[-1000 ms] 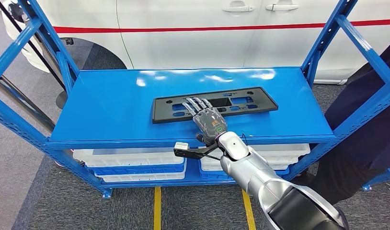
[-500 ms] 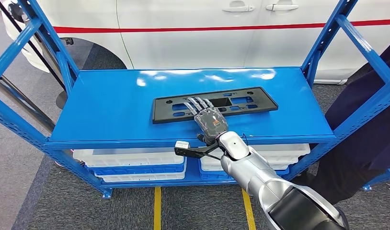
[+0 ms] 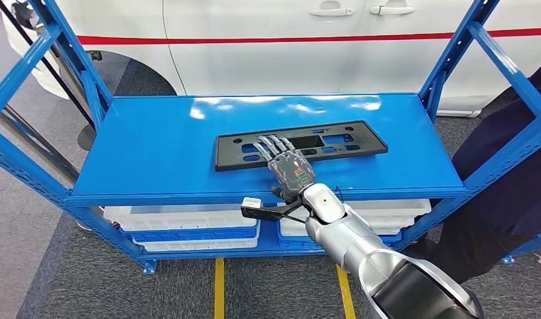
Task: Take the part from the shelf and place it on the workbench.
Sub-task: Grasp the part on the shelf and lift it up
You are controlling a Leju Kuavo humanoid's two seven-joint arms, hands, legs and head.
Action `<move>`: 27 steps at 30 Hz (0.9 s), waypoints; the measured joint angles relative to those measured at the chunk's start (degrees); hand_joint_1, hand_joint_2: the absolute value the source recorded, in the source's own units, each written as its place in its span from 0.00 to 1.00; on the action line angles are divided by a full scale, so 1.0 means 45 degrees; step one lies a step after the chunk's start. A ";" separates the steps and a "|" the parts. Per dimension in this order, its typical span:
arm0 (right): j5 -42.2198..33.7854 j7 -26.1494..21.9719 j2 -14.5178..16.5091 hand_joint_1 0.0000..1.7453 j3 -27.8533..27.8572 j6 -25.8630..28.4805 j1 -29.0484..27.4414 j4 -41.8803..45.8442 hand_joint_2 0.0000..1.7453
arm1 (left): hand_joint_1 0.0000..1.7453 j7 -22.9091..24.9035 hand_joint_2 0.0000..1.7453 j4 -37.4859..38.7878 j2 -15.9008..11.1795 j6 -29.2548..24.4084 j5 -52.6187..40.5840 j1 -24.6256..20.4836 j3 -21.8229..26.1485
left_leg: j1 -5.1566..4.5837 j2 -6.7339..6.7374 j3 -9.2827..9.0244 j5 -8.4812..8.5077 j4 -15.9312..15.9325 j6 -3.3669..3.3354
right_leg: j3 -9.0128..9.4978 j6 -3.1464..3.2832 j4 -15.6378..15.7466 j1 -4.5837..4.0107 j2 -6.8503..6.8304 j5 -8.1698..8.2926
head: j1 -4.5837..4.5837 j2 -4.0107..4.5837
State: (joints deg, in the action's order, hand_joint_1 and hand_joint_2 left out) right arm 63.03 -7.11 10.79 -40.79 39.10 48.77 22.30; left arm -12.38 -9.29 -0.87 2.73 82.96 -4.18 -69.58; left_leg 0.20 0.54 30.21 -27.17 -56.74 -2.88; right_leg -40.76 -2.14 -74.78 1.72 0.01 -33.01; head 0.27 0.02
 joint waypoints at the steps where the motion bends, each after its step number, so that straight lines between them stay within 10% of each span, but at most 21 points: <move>1: -0.0012 0.0005 -0.0021 0.00 0.0002 -0.0018 -0.0020 0.0001 0.00 | 0.00 -0.0001 0.00 0.0000 -0.0004 0.0016 0.0017 0.0008 -0.0001 | 0.0000 -0.0008 -0.0040 -0.0048 -0.0021 0.0028 | 0.0024 0.0020 0.0313 0.0003 -0.0005 0.0427 | 0.0001 -0.0001; 4: -0.0052 0.0014 -0.0045 0.00 0.0013 -0.0101 0.0009 0.0012 0.00 | 0.00 -0.0008 0.00 0.0000 0.0004 0.0057 0.0047 0.0009 -0.0002 | -0.0021 -0.0013 -0.0161 -0.0306 -0.0161 0.0238 | 0.0894 0.0156 0.2631 -0.0041 -0.0040 0.1709 | 0.0002 -0.0002; 10: -0.0039 0.0091 -0.0052 0.00 0.0019 -0.0157 0.0030 0.0060 0.00 | 0.00 -0.0035 0.00 0.0000 0.0015 0.0068 0.0045 -0.0034 -0.0007 | 0.0045 0.0020 -0.0028 -0.0727 -0.0608 0.0737 | 0.1351 0.0601 0.3449 -0.0103 0.0039 0.1550 | -0.0009 0.0000; 14: 0.0006 0.0101 -0.0034 0.00 0.0019 -0.0166 0.0007 0.0086 0.00 | 0.00 -0.0038 0.00 0.0000 0.0015 0.0073 0.0045 -0.0025 -0.0007 | 0.0127 -0.0003 0.1829 -0.1591 -0.3660 0.0950 | 0.1704 0.0747 0.3505 -0.0084 0.0043 0.1282 | -0.0010 -0.0001; 16: 0.0023 0.0112 -0.0035 0.00 0.0019 -0.0184 -0.0038 0.0086 0.50 | 0.00 -0.0038 0.00 0.0000 0.0012 0.0073 0.0045 0.0026 -0.0007 | 0.0151 -0.0002 0.2327 -0.0993 -0.3830 0.0973 | 0.1972 0.0716 0.3503 -0.0079 0.0085 0.1073 | -0.0011 -0.0001; 18: 0.0050 0.0118 -0.0033 0.00 0.0018 -0.0221 -0.0043 0.0086 1.00 | 0.00 -0.0038 0.00 0.0000 0.0000 0.0073 0.0045 0.0065 -0.0007 | 0.0163 -0.0007 0.1975 0.0297 -0.2338 0.0932 | 0.2305 0.0627 0.3515 -0.0053 0.0124 0.0811 | -0.0008 0.0000; 20: 0.0073 0.0129 -0.0027 0.00 0.0016 -0.0288 -0.0010 0.0087 1.00 | 0.00 -0.0035 0.00 0.0000 -0.0013 0.0073 0.0045 0.0070 -0.0011 | 0.0090 -0.0022 0.1479 0.0865 -0.1037 0.0806 | 0.2504 0.0478 0.3551 -0.0070 0.0143 0.0608 | -0.0011 0.0001; 24: 0.0128 0.0203 -0.0008 0.00 0.0012 -0.0551 0.0036 0.0115 1.00 | 0.00 -0.0028 0.00 0.0000 -0.0012 0.0073 0.0047 0.0024 -0.0017 | 0.0038 -0.0055 0.1115 0.0519 -0.0478 0.0383 | 0.2587 0.0225 0.3459 -0.0109 0.0113 0.0581 | -0.0013 0.0000; 27: 0.0132 0.0237 -0.0011 0.00 0.0010 -0.0624 0.0085 0.0141 1.00 | 0.00 -0.0029 0.00 0.0000 -0.0006 0.0073 0.0050 0.0055 -0.0017 | 0.0062 -0.0062 0.0746 0.0338 -0.0325 0.0095 | 0.1614 0.0146 0.1744 -0.0108 0.0064 0.0250 | -0.0005 -0.0001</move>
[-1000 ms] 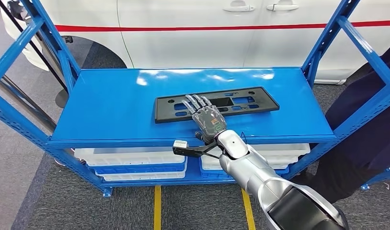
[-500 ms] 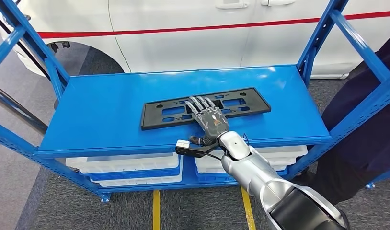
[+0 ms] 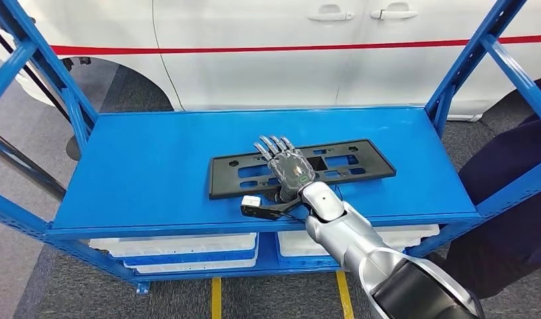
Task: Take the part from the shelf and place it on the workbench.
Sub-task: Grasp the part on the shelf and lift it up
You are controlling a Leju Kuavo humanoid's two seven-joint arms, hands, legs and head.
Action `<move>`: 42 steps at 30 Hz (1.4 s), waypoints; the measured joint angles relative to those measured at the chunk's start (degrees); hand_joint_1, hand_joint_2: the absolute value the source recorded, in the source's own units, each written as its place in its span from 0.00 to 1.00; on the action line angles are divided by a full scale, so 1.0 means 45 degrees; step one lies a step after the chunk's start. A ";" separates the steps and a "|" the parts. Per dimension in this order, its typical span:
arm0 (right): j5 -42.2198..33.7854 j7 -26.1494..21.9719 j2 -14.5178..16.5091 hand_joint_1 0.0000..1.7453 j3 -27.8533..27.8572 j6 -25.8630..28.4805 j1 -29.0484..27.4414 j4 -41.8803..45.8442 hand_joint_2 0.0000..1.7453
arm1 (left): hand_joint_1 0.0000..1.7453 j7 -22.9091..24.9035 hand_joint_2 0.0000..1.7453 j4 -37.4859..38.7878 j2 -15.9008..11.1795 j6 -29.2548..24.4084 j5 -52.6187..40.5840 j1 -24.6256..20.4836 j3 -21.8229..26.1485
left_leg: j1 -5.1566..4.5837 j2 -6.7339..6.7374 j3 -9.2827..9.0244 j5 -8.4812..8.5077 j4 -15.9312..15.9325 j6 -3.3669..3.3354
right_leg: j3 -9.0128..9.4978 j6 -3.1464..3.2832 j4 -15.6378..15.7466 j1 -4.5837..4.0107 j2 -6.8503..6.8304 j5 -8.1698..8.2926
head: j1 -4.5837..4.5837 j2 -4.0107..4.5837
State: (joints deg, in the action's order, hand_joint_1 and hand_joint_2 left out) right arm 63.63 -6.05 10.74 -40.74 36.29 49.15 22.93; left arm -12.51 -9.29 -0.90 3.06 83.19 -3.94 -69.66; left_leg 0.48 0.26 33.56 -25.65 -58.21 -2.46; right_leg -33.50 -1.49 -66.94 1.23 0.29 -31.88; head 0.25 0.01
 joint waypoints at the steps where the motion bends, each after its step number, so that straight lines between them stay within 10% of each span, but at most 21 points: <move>1: 0.0000 0.0006 -0.0010 0.00 0.0000 -0.0011 -0.0010 -0.0004 1.00 | 0.00 -0.0001 0.00 0.0000 -0.0002 0.0000 0.0000 -0.0008 0.0000 | -0.0021 -0.0005 -0.0085 -0.0081 0.0007 -0.0067 | -0.0586 -0.0008 -0.0809 -0.0008 0.0000 -0.0267 | 0.0000 -0.0001; 4: 0.0023 0.0081 -0.0038 0.00 -0.0002 -0.0034 -0.0098 -0.0011 1.00 | 0.00 -0.0001 0.00 0.0000 -0.0007 0.0000 0.0005 -0.0001 0.0000 | -0.0140 -0.0049 -0.0471 -0.0375 0.0004 -0.0155 | -0.1778 0.0073 -0.1668 -0.0067 -0.0001 -0.0285 | -0.0001 0.0000; 8: 0.0185 0.0382 -0.0106 0.00 -0.0005 -0.0246 -0.0081 -0.0023 1.00 | 0.00 -0.0024 0.00 0.0002 0.0068 -0.0002 0.0031 -0.0001 0.0000 | -0.0282 -0.0084 -0.1025 -0.0820 0.0003 -0.0099 | -0.1338 0.0634 0.1083 -0.0390 -0.0010 0.1886 | -0.0024 0.0001; 12: 0.0298 0.0740 -0.0151 0.94 -0.0004 -0.0403 0.0035 -0.0022 1.00 | 0.00 -0.0040 0.00 0.0009 0.0091 -0.0013 0.0086 -0.0042 -0.0001 | -0.0239 -0.0082 -0.1192 -0.0895 -0.0024 0.0165 | -0.0916 0.0855 0.1914 -0.0479 -0.0002 0.2187 | -0.0035 -0.0001; 13: 0.0294 0.0803 -0.0172 1.00 0.0000 -0.0404 0.0057 -0.0032 1.00 | 0.00 -0.0057 0.00 0.0012 0.0083 -0.0018 0.0102 -0.0044 -0.0001 | -0.0240 -0.0084 -0.1170 -0.0967 -0.0229 0.0233 | -0.0723 0.0890 0.2081 -0.0424 -0.0007 0.2168 | -0.0038 -0.0001; 18: 0.0200 0.0873 -0.0265 1.00 0.0089 -0.0325 0.0007 -0.0094 1.00 | 0.00 -0.0095 0.00 0.0019 0.0067 -0.0056 0.0130 -0.0068 0.0000 | 0.0096 -0.0087 0.0591 -0.2103 -0.2998 0.0688 | -0.0361 0.0831 0.2334 -0.0142 -0.0012 0.2062 | -0.0047 0.0001; 23: 0.0203 0.0873 -0.0374 1.00 0.0163 -0.0262 -0.0085 -0.0143 1.00 | 0.00 -0.0120 0.00 0.0032 0.0057 -0.0148 0.0123 -0.0022 -0.0001 | 0.0396 -0.0086 0.0158 -0.0228 -0.0472 0.1150 | -0.0361 0.0346 0.1949 0.0155 0.0074 0.1744 | -0.0059 -0.0001; 26: 0.0213 0.0867 -0.0457 1.00 0.0242 -0.0159 -0.0085 -0.0149 1.00 | 0.00 -0.0125 0.00 0.0044 0.0068 -0.0161 0.0125 -0.0039 -0.0002 | 0.0327 -0.0101 0.0121 -0.0155 -0.0120 0.0809 | -0.0454 0.0133 0.1820 0.0097 0.0080 0.1650 | -0.0064 -0.0002; 32: 0.0203 0.0854 -0.0693 1.00 0.0368 -0.0030 -0.0104 -0.0141 1.00 | 0.00 -0.0121 0.00 0.0053 0.0089 -0.0197 0.0126 -0.0017 -0.0005 | 0.0276 -0.0145 0.0101 0.0001 -0.0102 0.0611 | -0.0344 0.0632 0.1961 0.0107 0.0063 0.1709 | -0.0062 0.0002; 39: 0.0013 0.0686 -0.0850 1.00 0.0582 0.0000 -0.0248 -0.0086 1.00 | 0.00 -0.0125 0.00 0.0053 0.0084 -0.0176 0.0126 -0.0018 -0.0005 | 0.0178 -0.0143 0.0105 -0.0036 -0.0120 0.0473 | -0.0311 0.0306 0.2054 0.0177 0.0022 0.1758 | -0.0064 0.0000; 42: -0.0016 0.0637 -0.0873 1.00 0.0624 0.0005 -0.0277 -0.0029 1.00 | 0.00 -0.0125 0.75 0.0053 0.0084 -0.0172 0.0126 -0.0020 -0.0004 | 0.0162 -0.0141 0.0108 -0.0045 -0.0128 0.0461 | -0.0304 -0.0118 0.2081 0.0222 0.0018 0.1738 | -0.0064 -0.0001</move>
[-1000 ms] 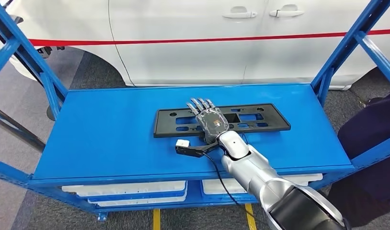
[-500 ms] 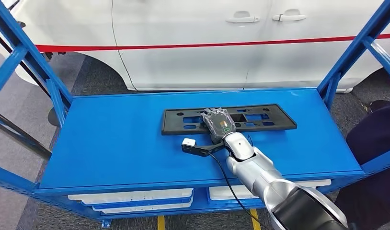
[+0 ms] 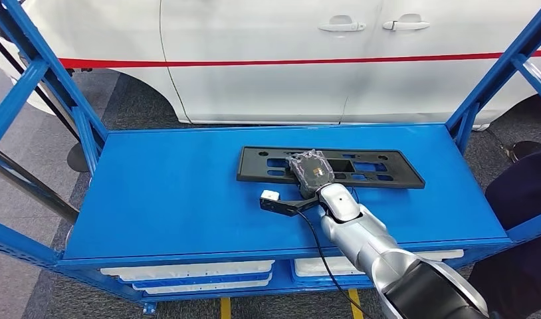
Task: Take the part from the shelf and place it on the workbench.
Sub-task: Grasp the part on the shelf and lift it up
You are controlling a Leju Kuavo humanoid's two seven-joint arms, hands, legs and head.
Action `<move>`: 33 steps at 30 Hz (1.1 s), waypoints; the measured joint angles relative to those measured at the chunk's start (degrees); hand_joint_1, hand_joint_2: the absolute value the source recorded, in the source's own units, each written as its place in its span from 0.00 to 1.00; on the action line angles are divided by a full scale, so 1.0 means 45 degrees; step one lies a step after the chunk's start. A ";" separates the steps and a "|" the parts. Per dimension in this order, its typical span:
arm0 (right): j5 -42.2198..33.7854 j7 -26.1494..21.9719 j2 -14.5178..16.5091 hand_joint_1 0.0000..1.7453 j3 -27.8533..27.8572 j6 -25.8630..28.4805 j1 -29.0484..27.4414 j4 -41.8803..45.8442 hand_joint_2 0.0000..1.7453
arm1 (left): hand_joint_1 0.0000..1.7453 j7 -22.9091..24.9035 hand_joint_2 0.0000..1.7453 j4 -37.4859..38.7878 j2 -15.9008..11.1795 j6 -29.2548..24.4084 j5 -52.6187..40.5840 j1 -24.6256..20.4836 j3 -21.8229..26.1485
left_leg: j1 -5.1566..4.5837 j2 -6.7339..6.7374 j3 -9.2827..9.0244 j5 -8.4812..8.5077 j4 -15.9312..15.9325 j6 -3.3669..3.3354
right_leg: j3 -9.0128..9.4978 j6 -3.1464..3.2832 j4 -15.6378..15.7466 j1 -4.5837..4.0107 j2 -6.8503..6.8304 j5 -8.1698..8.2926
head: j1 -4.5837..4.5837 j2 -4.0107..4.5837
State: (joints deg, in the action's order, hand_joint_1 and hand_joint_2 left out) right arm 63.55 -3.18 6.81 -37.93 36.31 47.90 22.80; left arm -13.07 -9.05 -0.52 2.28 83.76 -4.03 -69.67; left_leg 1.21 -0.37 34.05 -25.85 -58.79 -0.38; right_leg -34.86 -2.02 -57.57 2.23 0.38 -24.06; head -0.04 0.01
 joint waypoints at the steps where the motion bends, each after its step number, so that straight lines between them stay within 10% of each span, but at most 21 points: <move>1: -0.0019 -0.0037 -0.0002 1.00 0.0008 0.0014 -0.0006 0.0006 1.00 | 0.00 0.0000 1.00 0.0000 0.0000 0.0005 0.0000 0.0000 0.0000 | -0.0004 0.0000 0.0000 -0.0002 -0.0001 0.0000 | -0.0002 -0.0056 0.0001 0.0000 -0.0001 -0.0006 | 0.0000 0.0000; 19: -0.0312 -0.1212 -0.0142 1.00 0.0321 0.0551 -0.0767 0.1103 1.00 | 0.00 -0.0144 1.00 0.0000 0.0000 0.0421 -0.0034 0.0015 -0.0050 | 0.0043 0.0006 -0.0011 0.0010 0.0003 0.0028 | -0.0067 -0.0057 -0.0119 -0.0085 0.0006 -0.0041 | 0.0000 0.0001; 30: 0.3060 -0.2445 -0.0670 1.00 0.2492 0.0752 -0.3242 0.6920 1.00 | 0.00 0.0176 1.00 0.0053 -0.0095 0.0237 -0.0023 0.0181 -0.0050 | -0.0036 0.0011 0.0026 0.0103 -0.0007 -0.0184 | -0.0049 -0.0268 -0.0080 0.0041 -0.0018 0.0013 | 0.0000 0.0001; 33: 0.3562 -0.2528 -0.0942 1.00 0.2583 0.0758 -0.3404 0.7511 1.00 | 0.00 0.0129 1.00 0.0053 -0.0094 0.0241 -0.0094 0.0148 -0.0064 | 0.0037 0.0104 0.0027 0.0338 0.0237 -0.0396 | -0.0482 -0.0262 -0.1197 0.0029 -0.0036 -0.0953 | 0.0005 0.0002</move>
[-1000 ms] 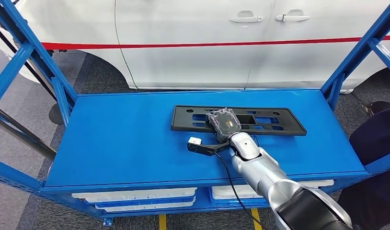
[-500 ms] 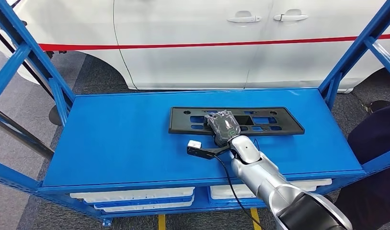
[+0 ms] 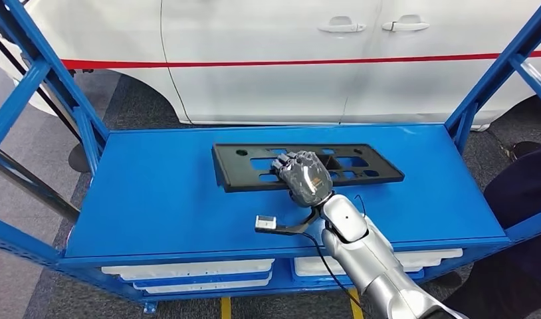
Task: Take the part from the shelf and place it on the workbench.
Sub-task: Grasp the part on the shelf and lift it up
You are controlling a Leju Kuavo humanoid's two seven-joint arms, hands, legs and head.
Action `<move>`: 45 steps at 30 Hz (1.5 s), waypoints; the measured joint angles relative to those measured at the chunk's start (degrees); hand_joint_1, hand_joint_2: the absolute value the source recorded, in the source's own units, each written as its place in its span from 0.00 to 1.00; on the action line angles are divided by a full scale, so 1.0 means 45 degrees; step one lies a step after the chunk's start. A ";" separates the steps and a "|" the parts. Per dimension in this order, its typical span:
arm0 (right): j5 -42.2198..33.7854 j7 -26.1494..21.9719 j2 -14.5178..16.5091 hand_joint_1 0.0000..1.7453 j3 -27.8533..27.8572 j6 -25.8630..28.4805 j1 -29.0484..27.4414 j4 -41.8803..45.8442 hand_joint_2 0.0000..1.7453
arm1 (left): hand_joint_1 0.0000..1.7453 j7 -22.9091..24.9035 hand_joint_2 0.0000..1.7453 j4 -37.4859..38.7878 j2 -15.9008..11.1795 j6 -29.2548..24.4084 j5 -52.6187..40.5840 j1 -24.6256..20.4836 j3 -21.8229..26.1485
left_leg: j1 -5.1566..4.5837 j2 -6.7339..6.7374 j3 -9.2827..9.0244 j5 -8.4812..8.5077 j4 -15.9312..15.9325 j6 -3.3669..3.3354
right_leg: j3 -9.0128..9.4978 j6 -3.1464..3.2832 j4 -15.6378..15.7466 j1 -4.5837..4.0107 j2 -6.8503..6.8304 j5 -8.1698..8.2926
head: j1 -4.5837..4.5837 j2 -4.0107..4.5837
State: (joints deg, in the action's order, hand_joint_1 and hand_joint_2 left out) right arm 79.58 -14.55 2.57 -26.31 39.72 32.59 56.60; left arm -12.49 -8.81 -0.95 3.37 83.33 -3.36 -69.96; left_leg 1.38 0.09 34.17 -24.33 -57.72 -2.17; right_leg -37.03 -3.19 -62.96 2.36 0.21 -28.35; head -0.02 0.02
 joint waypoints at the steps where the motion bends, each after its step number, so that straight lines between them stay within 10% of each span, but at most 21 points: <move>1: 0.0194 0.0066 -0.0113 1.00 -0.0011 0.0002 -0.0048 0.0116 1.00 | 0.00 -0.0013 1.00 0.0000 -0.0002 -0.0004 -0.0029 -0.0008 -0.0017 | -0.0022 0.0006 0.0056 0.0049 0.0016 -0.0039 | -0.0330 0.0014 -0.0855 -0.0023 -0.0006 -0.0527 | -0.0001 -0.0001; 4: 0.0679 0.0416 -0.0532 1.00 -0.0233 0.0004 -0.0170 0.0312 1.00 | 0.00 -0.0011 1.00 0.0000 -0.0036 -0.0019 -0.0097 -0.0016 -0.0082 | -0.0075 -0.0002 0.0279 0.0154 -0.0079 -0.0036 | -0.0798 0.0047 -0.2468 -0.0038 -0.0009 -0.1174 | -0.0004 -0.0001; 8: 0.0880 0.0839 -0.1107 1.00 -0.0781 0.0006 -0.0129 0.0648 1.00 | 0.00 -0.0003 1.00 0.0000 -0.0060 -0.0018 -0.0113 -0.0025 -0.0193 | -0.0108 -0.0056 0.0548 0.0270 -0.0290 0.0153 | 0.0913 0.0249 0.0325 -0.0094 0.0003 -0.0103 | -0.0005 -0.0001; 12: 0.1111 0.1110 -0.1479 1.00 -0.1249 0.0023 -0.0071 0.1016 1.00 | 0.00 0.0046 1.00 0.0000 -0.0115 -0.0047 -0.0115 -0.0043 -0.0259 | -0.0101 -0.0067 0.0656 0.0454 -0.0282 0.0531 | 0.0979 0.0545 0.0806 -0.0211 0.0008 0.0200 | -0.0006 -0.0001; 16: 0.1208 0.1220 -0.1688 1.00 -0.1558 0.0028 -0.0037 0.1227 1.00 | 0.00 0.0058 1.00 0.0000 -0.0166 -0.0057 -0.0120 -0.0024 -0.0285 | -0.0024 -0.0059 0.1351 -0.1173 -0.2046 0.0732 | 0.0525 0.0921 0.0892 -0.0166 -0.0094 0.0661 | -0.0011 -0.0001; 19: 0.1246 0.1307 -0.1807 1.00 -0.1710 0.0028 -0.0054 0.1276 1.00 | 0.00 0.0010 1.00 0.0000 -0.0185 -0.0047 -0.0141 -0.0045 -0.0288 | -0.0017 -0.0059 0.1531 -0.2258 -0.3779 0.0792 | 0.0042 0.0942 0.0853 -0.0241 -0.0113 0.1002 | -0.0010 -0.0003; 23: 0.1263 0.1486 -0.1936 1.00 -0.1809 0.0030 -0.0050 0.1371 1.00 | 0.00 -0.0118 1.00 0.0000 -0.0202 -0.0022 -0.0193 -0.0076 -0.0300 | -0.0057 -0.0063 -0.0726 -0.1601 -0.0989 0.0652 | -0.0436 0.0779 0.0754 -0.0269 -0.0116 0.1393 | -0.0010 -0.0001; 25: 0.1281 0.1573 -0.2014 1.00 -0.1852 0.0033 -0.0023 0.1461 1.00 | 0.00 -0.0129 1.00 0.0000 -0.0213 -0.0022 -0.0225 -0.0111 -0.0313 | -0.0134 -0.0094 -0.1184 -0.1424 -0.0141 0.0500 | -0.0513 0.0618 0.0761 -0.0279 -0.0125 0.1587 | -0.0003 -0.0001; 29: 0.1384 0.1630 -0.2215 1.00 -0.1981 0.0038 -0.0081 0.1683 1.00 | 0.00 -0.0144 1.00 0.0000 -0.0208 -0.0017 -0.0244 -0.0108 -0.0370 | -0.0143 -0.0058 -0.0930 -0.0928 -0.0070 0.0143 | -0.0667 0.0335 0.0650 -0.0241 -0.0092 0.1465 | 0.0007 0.0000; 32: 0.1461 0.1678 -0.2332 1.00 -0.2029 0.0038 -0.0135 0.1962 1.00 | 0.00 -0.0169 1.00 0.0000 -0.0206 0.0002 -0.0253 -0.0115 -0.0392 | -0.0139 0.0019 -0.0449 -0.0480 -0.0069 -0.0082 | -0.1258 0.0262 -0.1376 -0.0228 -0.0073 -0.0453 | 0.0019 -0.0001; 34: 0.1492 0.1763 -0.2392 1.00 -0.2119 0.0038 -0.0175 0.2114 1.00 | 0.00 -0.0188 1.00 0.0000 -0.0216 0.0000 -0.0259 -0.0113 -0.0400 | -0.0172 0.0032 -0.0065 -0.0229 -0.0117 -0.0101 | -0.1367 0.0237 -0.2671 -0.0231 -0.0072 -0.1005 | 0.0017 0.0000; 36: 0.1530 0.1834 -0.2452 1.00 -0.2206 0.0038 -0.0252 0.2326 1.00 | 0.00 -0.0223 1.00 0.0000 -0.0220 0.0000 -0.0263 -0.0105 -0.0412 | -0.0197 0.0022 0.0302 -0.0012 -0.0190 -0.0067 | -0.0708 0.0285 -0.2415 -0.0240 -0.0071 -0.0541 | 0.0017 -0.0001; 40: 0.1678 0.1964 -0.2534 1.00 -0.2295 0.0047 -0.0296 0.2984 1.00 | 0.00 -0.0240 1.00 0.0000 -0.0209 -0.0018 -0.0270 -0.0099 -0.0505 | -0.0238 0.0007 0.0717 0.0362 -0.0293 0.0156 | 0.1563 0.0560 0.0610 -0.0385 -0.0056 -0.0308 | 0.0016 0.0000; 43: 0.1691 0.2004 -0.2565 1.00 -0.2351 0.0062 -0.0324 0.3276 1.00 | 0.00 -0.0240 1.00 0.0004 -0.0222 -0.0024 -0.0271 -0.0077 -0.0550 | -0.0216 0.0003 0.0794 0.0583 -0.0244 0.0406 | 0.1570 0.0757 0.1038 -0.0418 -0.0088 -0.0176 | 0.0016 -0.0001; 45: 0.1692 0.2008 -0.2571 1.00 -0.2391 0.0062 -0.0343 0.3386 1.00 | 0.00 -0.0240 1.00 0.0009 -0.0244 -0.0028 -0.0271 -0.0058 -0.0568 | -0.0192 -0.0024 0.1023 -0.0090 -0.0748 0.0517 | 0.1330 0.0979 0.1122 -0.0354 -0.0156 0.0125 | 0.0009 0.0000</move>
State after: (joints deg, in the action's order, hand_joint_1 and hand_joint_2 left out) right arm 87.20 -5.52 -9.00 -37.07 40.00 31.04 71.84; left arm -13.57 -8.77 -2.04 3.24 82.12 -3.62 -72.52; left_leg 0.51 -0.01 38.78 -24.73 -61.08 0.16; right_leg -31.05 1.21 -57.91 0.77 -0.49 -27.78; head 0.02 0.02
